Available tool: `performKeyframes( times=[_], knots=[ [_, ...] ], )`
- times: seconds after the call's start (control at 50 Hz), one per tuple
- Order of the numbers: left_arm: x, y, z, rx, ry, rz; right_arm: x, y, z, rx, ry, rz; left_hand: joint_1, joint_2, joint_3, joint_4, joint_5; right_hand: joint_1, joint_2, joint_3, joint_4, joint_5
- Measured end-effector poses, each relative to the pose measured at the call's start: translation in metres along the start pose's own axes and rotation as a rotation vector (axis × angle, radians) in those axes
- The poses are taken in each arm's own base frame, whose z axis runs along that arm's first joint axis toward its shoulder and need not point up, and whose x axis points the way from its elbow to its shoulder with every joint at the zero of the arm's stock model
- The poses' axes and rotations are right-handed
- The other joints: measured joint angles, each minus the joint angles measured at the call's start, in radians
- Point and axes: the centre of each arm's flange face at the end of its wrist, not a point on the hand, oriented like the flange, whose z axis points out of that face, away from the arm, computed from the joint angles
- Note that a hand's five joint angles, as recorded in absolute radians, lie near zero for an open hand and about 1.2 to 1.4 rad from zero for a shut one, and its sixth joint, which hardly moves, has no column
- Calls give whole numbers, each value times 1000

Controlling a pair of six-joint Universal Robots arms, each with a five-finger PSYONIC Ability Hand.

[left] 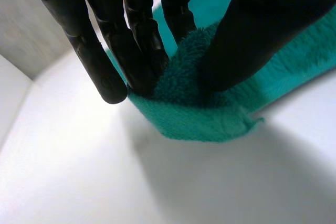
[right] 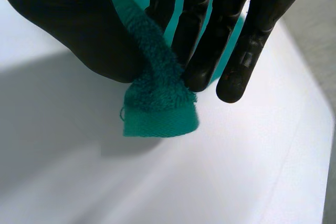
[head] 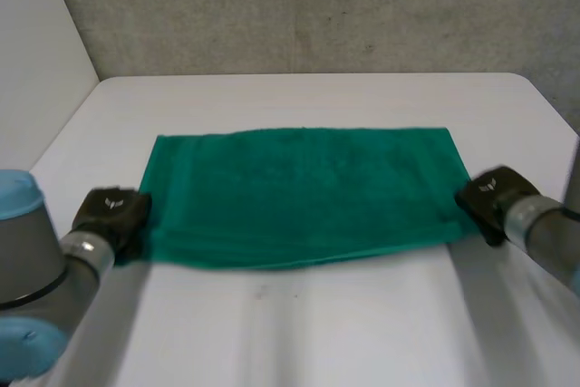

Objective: Fold the towel.

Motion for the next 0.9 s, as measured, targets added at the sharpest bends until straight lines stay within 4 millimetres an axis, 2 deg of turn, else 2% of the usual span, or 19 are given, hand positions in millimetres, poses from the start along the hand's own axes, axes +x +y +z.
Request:
performKeyframes(
  times=[0.02, 0.04, 0.06, 0.08, 0.14, 0.22, 0.32, 0.34, 0.38, 0.4, 0.46, 0.48, 0.52, 0.58, 0.62, 0.8, 0.9],
  knots=[
    [0, 1, -9, -29, 10, 11, 1, 4, -8, -32, -20, -33, 0, 0, 0, 0, 0, 0, 0, 0, 0, 0],
    [0, 1, -9, -29, 10, 11, 1, 4, -8, -32, -20, -33, 0, 0, 0, 0, 0, 0, 0, 0, 0, 0],
    [-1, 3, -31, -93, 37, 37, 1, 12, -25, -93, -63, -107, 0, 0, 0, 0, 0, 0, 0, 0, 0, 0],
    [-1, 3, -42, -120, 49, 48, 2, 17, -35, -122, -89, -149, 0, 0, 0, 0, 0, 0, 0, 0, 0, 0],
    [-2, 3, -64, -157, 69, 70, 2, 22, -49, -158, -121, -213, 0, 0, 0, 0, 0, 0, 0, 0, 0, 0],
    [-3, 0, -83, -159, 75, 89, 6, 25, -59, -165, -117, -280, 0, 0, 1, 0, 0, 0, 0, 0, 0, 0],
    [-5, -6, -76, -124, 62, 92, 15, 21, -48, -126, -43, -257, 0, 0, 1, 0, 0, 0, 0, 0, 0, 0],
    [-5, -10, -66, -101, 53, 93, 20, 19, -36, -99, 3, -223, 0, 0, 1, 0, 0, 0, 0, 0, 0, 0],
    [-6, -12, -59, -90, 48, 92, 23, 18, -29, -86, 25, -204, 0, 0, 1, 0, 0, 0, 0, 0, 0, 0],
    [-6, -14, -46, -73, 40, 93, 25, 16, -18, -69, 45, -177, 0, 0, 1, 0, 0, 0, 0, 0, 0, 0],
    [-6, -18, -27, -48, 32, 94, 25, 14, -5, -52, 60, -150, 0, 0, 1, 0, 0, 0, 0, 0, 0, 0],
    [-5, -21, -12, -27, 26, 96, 26, 13, 4, -43, 69, -135, 0, 0, 1, 0, 0, 0, 0, 0, 0, 0],
    [-3, -24, 1, -9, 23, 99, 26, 12, 14, -36, 80, -123, 0, 0, 1, 0, 0, 0, 0, 0, 0, 0],
    [3, -32, 35, 42, 16, 105, 30, 9, 39, -32, 126, -104, 0, 0, 1, 0, 0, 0, 0, 0, 0, 0],
    [6, -35, 49, 60, 13, 108, 32, 8, 48, -31, 144, -102, 0, 0, 1, 0, 0, 0, 0, 0, 0, 0],
    [18, -42, 96, 102, -12, 125, 35, -3, 89, 3, 193, -118, 0, 0, 1, 0, 0, 0, 0, 0, 0, 0],
    [23, -43, 113, 123, -20, 170, 33, -10, 107, 27, 209, -127, 0, 0, 1, 0, 0, 0, 0, 0, 0, 0]
  ],
)
